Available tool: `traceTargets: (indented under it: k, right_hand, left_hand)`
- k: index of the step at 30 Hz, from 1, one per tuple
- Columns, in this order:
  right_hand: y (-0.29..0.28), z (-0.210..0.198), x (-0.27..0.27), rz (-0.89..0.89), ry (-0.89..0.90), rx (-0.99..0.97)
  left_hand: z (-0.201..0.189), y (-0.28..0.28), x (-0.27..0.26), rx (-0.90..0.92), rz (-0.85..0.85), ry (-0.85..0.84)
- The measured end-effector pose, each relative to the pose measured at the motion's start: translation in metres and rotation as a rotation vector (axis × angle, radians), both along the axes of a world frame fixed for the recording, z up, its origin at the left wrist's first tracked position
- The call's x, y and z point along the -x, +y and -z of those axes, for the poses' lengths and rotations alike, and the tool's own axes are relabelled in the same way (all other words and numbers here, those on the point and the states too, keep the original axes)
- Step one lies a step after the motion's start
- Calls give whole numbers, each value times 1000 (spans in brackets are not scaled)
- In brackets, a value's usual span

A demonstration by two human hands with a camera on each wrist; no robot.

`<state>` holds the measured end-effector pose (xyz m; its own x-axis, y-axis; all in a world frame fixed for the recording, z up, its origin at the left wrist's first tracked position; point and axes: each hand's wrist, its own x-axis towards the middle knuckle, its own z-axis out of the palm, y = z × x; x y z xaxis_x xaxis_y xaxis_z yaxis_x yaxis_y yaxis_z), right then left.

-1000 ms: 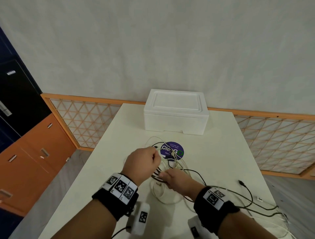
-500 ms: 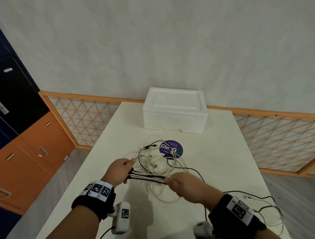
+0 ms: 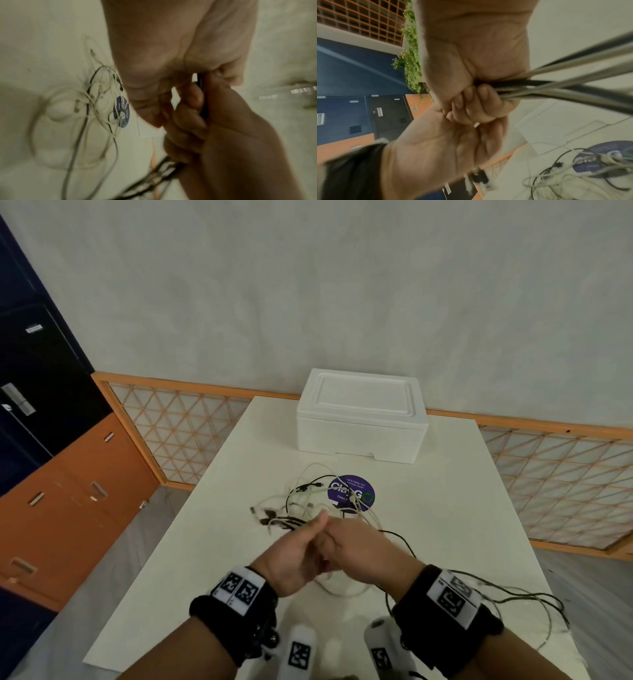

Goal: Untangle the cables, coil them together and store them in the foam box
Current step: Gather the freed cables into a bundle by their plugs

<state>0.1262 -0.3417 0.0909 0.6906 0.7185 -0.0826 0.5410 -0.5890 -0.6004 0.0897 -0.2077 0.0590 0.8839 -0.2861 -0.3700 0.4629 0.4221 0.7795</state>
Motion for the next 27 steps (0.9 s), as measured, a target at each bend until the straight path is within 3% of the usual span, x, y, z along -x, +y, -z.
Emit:
traceTargets:
  k: [4, 8, 11, 16, 23, 25, 27]
  right_hand:
    - [-9, 9, 4, 83, 126, -84]
    - [-53, 34, 8, 96, 210, 108]
    - [-100, 46, 10, 154, 290, 210]
    - [-159, 40, 14, 169, 245, 440]
    - [-180, 40, 21, 255, 470, 555]
    - [-197, 47, 20, 292, 438, 610]
    - [-215, 52, 16, 398, 358, 505]
  left_hand:
    - [-16, -6, -22, 297, -480, 103]
    - [-14, 26, -33, 416, -729, 168]
    - [3, 53, -31, 376, -816, 234]
    - [29, 77, -18, 344, -857, 300]
    - [47, 84, -7, 342, -890, 306]
    - [52, 106, 0, 331, -947, 317]
    - [54, 132, 9, 321, -996, 307]
